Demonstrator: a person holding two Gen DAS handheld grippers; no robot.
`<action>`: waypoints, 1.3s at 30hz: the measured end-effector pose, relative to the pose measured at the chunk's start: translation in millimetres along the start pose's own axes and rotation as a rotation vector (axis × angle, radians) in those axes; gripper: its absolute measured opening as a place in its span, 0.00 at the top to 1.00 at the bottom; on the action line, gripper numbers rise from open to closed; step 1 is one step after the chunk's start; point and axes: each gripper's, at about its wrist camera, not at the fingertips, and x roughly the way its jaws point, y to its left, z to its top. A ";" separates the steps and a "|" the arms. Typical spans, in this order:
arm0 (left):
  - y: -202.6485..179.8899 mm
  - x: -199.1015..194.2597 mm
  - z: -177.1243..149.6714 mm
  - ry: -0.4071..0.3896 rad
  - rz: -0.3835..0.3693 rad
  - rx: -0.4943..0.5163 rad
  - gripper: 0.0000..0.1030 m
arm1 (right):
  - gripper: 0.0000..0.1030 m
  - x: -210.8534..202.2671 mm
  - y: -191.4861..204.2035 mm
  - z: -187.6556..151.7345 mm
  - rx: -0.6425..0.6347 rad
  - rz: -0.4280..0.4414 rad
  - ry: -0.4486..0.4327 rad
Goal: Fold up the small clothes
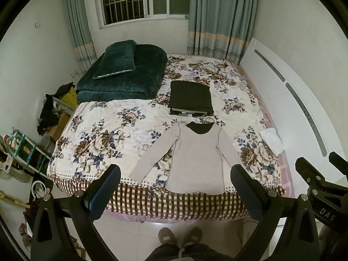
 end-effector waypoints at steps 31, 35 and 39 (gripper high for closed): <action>-15.7 517.9 -97.0 0.428 0.355 0.001 0.00 | 0.08 593.0 -311.8 -314.9 1.022 -0.180 0.703; -7.8 551.4 -114.6 0.483 0.354 -0.029 0.00 | 0.45 629.0 -302.8 -333.0 1.058 -0.147 0.695; 3.3 566.6 -124.0 0.490 0.345 -0.046 0.00 | 0.97 630.2 -274.6 -308.1 0.933 -0.237 0.602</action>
